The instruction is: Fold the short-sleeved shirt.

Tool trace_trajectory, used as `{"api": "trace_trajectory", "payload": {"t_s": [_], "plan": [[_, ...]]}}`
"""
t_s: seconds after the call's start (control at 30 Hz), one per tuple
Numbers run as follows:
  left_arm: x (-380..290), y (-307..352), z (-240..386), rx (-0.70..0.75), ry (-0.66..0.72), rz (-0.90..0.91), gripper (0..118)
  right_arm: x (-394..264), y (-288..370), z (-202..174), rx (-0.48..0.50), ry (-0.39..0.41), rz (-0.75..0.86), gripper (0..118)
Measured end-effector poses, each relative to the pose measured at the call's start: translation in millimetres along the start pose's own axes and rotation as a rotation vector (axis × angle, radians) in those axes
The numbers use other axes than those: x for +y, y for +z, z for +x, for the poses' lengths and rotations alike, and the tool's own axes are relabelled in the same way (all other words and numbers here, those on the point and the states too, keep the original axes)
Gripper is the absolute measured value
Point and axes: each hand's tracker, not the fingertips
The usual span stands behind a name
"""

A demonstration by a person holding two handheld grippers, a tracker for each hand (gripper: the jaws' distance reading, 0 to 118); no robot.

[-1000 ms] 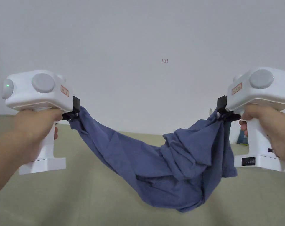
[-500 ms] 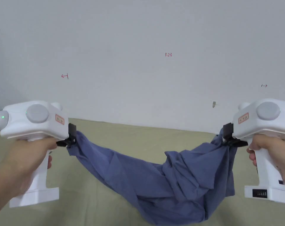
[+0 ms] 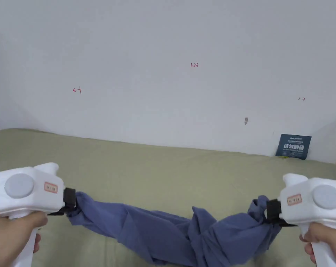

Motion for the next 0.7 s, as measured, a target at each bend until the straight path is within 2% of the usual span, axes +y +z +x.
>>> {"api": "trace_trajectory", "payload": {"t_s": [0.23, 0.3, 0.33, 0.37, 0.4, 0.43, 0.47, 0.53, 0.6, 0.7], "plan": [[-69.4, 18.0, -25.1, -0.02, 0.007, -0.041, 0, -87.1, 6.5, 18.4, 0.021, -0.009, 0.003, 9], [-87.5, 20.5, -27.9, -0.015, 0.013, -0.036, 0, -104.9, 3.4, 22.1, 0.026, -0.044, 0.016, 10], [-97.5, 22.0, -28.8, -0.021, 0.009, -0.03, 13, -114.1, 2.7, 21.2, 0.036, -0.059, 0.012, 17], [-106.3, 24.0, -27.8, 0.011, -0.037, -0.013, 51, -120.4, 1.7, 18.7, 0.004, -0.044, 0.011, 29], [-116.2, 26.8, -26.6, 0.064, -0.052, 0.03, 98, -125.9, 3.3, 15.9, -0.052, -0.007, 0.032, 48], [-125.8, 24.0, -33.2, 0.069, -0.045, 0.064, 117, -133.8, 8.4, 11.1, -0.138, 0.039, 0.084, 68], [-137.2, 35.7, -35.9, -0.001, -0.062, 0.145, 114, -142.5, 16.3, 7.2, -0.19, 0.074, 0.138, 73], [-151.0, 49.3, -29.8, 0.011, -0.059, 0.107, 115, -156.1, 36.4, 6.2, -0.182, 0.091, 0.225, 73], [-163.5, 65.9, -29.0, 0.05, -0.061, 0.16, 115, -170.5, 61.9, 6.6, -0.176, 0.04, 0.261, 73], [-161.5, 75.4, -23.1, 0.005, -0.101, 0.141, 115, -193.4, 100.3, 10.7, -0.077, -0.058, 0.303, 73]]}}
